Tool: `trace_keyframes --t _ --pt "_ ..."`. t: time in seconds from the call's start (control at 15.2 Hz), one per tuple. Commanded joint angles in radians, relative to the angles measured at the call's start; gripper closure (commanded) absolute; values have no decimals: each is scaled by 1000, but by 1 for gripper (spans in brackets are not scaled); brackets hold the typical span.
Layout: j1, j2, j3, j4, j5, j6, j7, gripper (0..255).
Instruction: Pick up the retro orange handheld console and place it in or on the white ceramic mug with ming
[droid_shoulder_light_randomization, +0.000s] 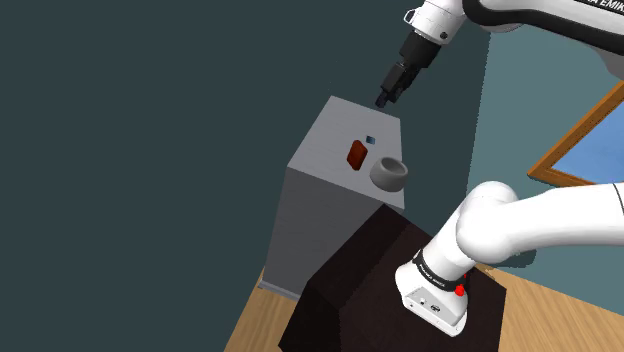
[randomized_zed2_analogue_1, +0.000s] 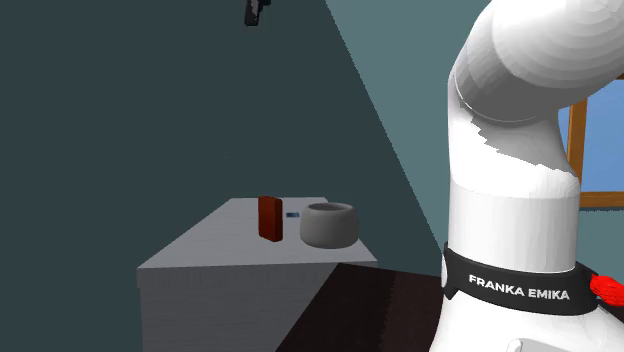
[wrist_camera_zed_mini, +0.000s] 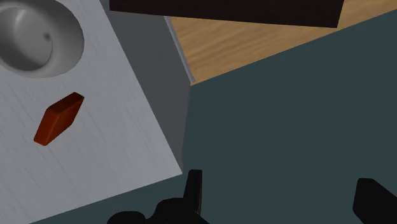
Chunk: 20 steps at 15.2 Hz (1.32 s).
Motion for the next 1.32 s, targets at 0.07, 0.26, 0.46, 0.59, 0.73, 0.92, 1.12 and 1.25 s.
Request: trace_keyframes --t 0.07,0.26,0.46,0.59,0.73,0.92,1.12,1.25 --pt "-6 7 -13 -19 -9 24 -13 0" --pt "-25 37 -52 -70 -37 97 -52 0" --pt "-45 77 -92 -110 -64 173 -91 0" --pt "-58 111 -119 -132 -80 225 -117 0" --pt "-70 150 -147 -149 -95 278 -143 0" --pt "-86 217 -191 -166 -114 359 -182 0" --pt "-99 296 -235 -172 -127 439 -223 0" --pt "-106 353 -265 -169 -130 493 -252 0"
